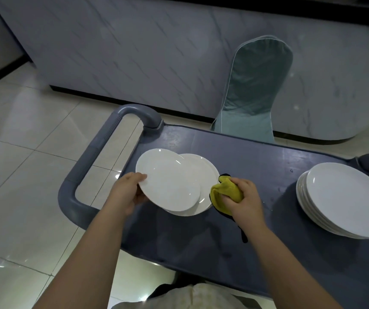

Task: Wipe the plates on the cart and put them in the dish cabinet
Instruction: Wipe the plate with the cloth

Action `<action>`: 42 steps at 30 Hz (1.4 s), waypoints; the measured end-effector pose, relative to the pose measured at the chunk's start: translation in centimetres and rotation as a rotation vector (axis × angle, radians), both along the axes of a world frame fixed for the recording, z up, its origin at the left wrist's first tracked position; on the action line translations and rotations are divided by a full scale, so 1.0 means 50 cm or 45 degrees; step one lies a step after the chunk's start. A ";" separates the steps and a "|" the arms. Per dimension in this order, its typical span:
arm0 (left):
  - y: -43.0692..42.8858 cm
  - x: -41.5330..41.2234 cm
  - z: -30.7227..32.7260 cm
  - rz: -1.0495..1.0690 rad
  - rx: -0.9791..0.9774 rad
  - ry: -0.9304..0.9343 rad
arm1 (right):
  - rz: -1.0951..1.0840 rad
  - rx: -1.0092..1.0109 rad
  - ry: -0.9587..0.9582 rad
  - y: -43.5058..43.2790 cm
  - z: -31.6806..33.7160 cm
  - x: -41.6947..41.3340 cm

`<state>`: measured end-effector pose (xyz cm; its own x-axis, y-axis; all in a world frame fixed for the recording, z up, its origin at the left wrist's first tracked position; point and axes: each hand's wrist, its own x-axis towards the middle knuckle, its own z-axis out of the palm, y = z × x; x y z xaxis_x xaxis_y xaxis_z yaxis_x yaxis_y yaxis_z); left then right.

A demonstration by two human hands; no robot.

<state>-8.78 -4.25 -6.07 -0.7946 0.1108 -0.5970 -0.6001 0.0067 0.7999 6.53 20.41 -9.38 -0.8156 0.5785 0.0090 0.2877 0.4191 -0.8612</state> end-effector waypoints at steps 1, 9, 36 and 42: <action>-0.004 -0.009 0.013 -0.036 -0.014 0.033 | -0.006 -0.001 0.008 -0.001 0.003 -0.003; 0.046 -0.067 0.173 -0.332 -0.371 0.423 | 0.001 0.028 0.036 -0.005 0.026 -0.033; 0.234 0.162 0.029 -0.734 0.637 -0.101 | -0.020 0.595 0.114 0.150 0.048 0.119; 0.274 0.180 0.029 -0.893 0.719 -0.062 | 0.118 0.453 0.185 0.047 0.078 0.079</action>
